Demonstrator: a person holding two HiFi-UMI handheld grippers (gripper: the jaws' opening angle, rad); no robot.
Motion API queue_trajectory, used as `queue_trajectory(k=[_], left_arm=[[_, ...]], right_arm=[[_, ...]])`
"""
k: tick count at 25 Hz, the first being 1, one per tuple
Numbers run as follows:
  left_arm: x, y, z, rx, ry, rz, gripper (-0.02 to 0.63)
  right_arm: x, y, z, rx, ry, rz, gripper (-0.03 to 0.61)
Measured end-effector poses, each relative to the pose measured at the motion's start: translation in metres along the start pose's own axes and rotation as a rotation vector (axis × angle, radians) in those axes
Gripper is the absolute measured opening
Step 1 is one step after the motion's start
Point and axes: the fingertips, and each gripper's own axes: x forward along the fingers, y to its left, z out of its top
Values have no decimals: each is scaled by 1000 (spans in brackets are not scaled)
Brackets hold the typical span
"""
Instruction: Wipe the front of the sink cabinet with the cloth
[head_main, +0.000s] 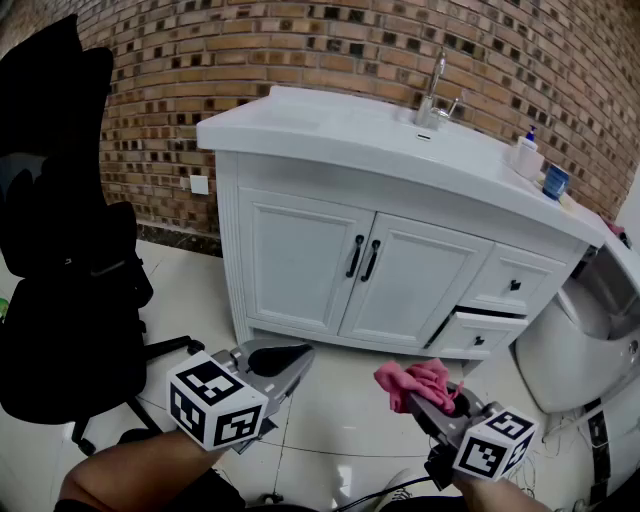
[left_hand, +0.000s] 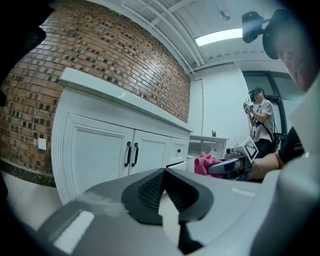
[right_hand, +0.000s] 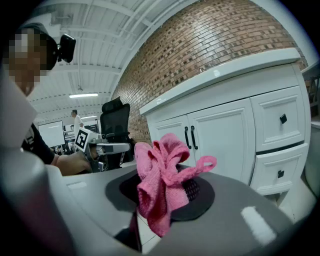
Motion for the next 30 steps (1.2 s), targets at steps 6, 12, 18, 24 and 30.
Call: queue_trajectory(k=[6,12,18,24,30], left_arm=[[7,11,4,5,-13,23,5],[26,20,7,22,-19,24,5],[53,37,9,49,-19,53,5],[65,53,10,47,-15,61,5],[68,61,-2,26,21,68,5]], right_arm=[[10,-8,4,-7,-3,-15,127],[14,-34,11,-48,-16,-84,127],[15,-82,43,-153,-60,-212,127],[28,-139,96,-515,-98,-411,127],[31,-208,151,-623,-176,-664,130]])
